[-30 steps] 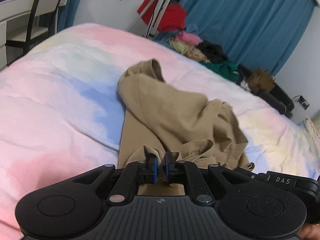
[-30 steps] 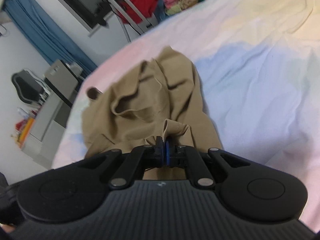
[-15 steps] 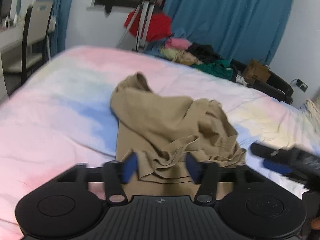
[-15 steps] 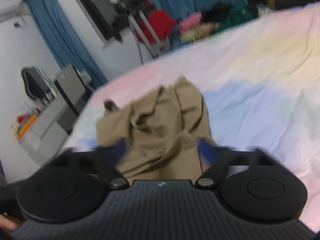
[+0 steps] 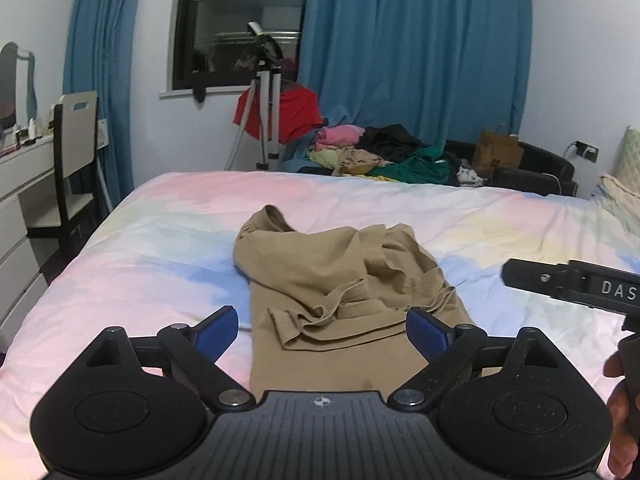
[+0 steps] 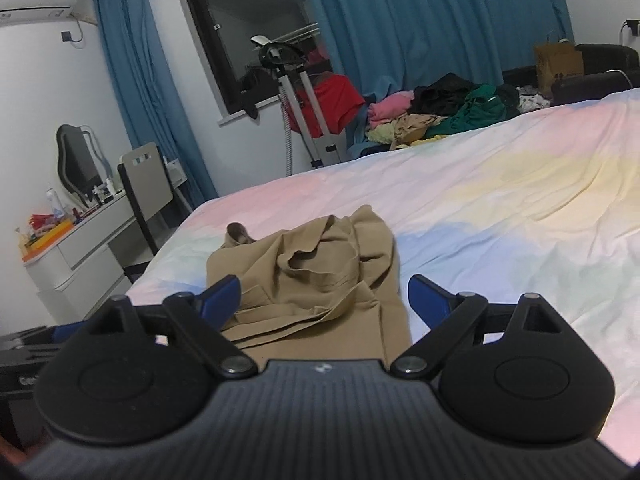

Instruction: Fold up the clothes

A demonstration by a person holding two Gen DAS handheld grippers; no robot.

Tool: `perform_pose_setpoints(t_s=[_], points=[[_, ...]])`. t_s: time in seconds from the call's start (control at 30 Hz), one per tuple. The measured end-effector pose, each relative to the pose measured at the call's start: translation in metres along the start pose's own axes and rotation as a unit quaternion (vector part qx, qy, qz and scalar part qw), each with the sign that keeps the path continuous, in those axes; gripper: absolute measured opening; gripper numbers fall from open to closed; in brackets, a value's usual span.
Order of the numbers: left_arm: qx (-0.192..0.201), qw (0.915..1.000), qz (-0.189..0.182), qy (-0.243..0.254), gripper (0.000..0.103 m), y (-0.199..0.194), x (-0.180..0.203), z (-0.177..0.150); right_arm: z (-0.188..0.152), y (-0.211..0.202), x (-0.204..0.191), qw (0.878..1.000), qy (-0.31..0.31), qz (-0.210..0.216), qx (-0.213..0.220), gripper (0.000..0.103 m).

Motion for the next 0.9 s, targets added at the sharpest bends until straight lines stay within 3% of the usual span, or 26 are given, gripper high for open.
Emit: perform_pose_setpoints(t_s=[0.13,0.2,0.3,0.47,0.7,0.73,0.77,0.87,0.9], points=[[-0.032,0.9994,0.010,-0.012,0.092,0.013,-0.011,-0.009,-0.002,0.002,0.013,1.000,0.023,-0.002,-0.004,0.091],[-0.052,0.9983,0.015,-0.019,0.092,0.021,-0.017,-0.015,-0.004,0.005,0.022,0.999,0.042,-0.003,-0.011,0.076],[-0.073,0.9960,0.043,-0.028,0.092,0.031,-0.027,-0.024,-0.012,0.016,0.036,0.997,0.071,-0.002,-0.031,0.071],[-0.086,0.9942,0.052,-0.040,0.092,0.038,-0.033,-0.026,-0.037,0.038,0.050,0.989,0.126,0.012,-0.082,0.046],[-0.094,0.9926,0.052,-0.056,0.092,0.040,-0.036,-0.027,-0.059,0.061,0.054,0.983,0.130,0.022,-0.125,0.045],[-0.094,0.9923,0.053,-0.061,0.092,0.040,-0.038,-0.027,-0.061,0.064,0.055,0.983,0.129,0.023,-0.130,0.039],[-0.093,0.9921,0.054,-0.065,0.092,0.040,-0.039,-0.026,-0.064,0.066,0.056,0.982,0.129,0.023,-0.134,0.026],[-0.093,0.9908,0.061,-0.078,0.092,0.041,-0.045,-0.025,-0.066,0.068,0.059,0.981,0.136,0.026,-0.133,0.009],[-0.094,0.9902,0.061,-0.083,0.092,0.041,-0.047,-0.024,-0.063,0.066,0.057,0.983,0.133,0.026,-0.127,0.008]])
Point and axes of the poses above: each gripper's, at about its wrist camera, not at the fingertips, and y roughly the way its jaws point, x to its right, z to its top, the point moved 10 cm from there along y, roughly the way its jaws point, and after that the axes turned 11 degrees about z, right-handed, at the moved point
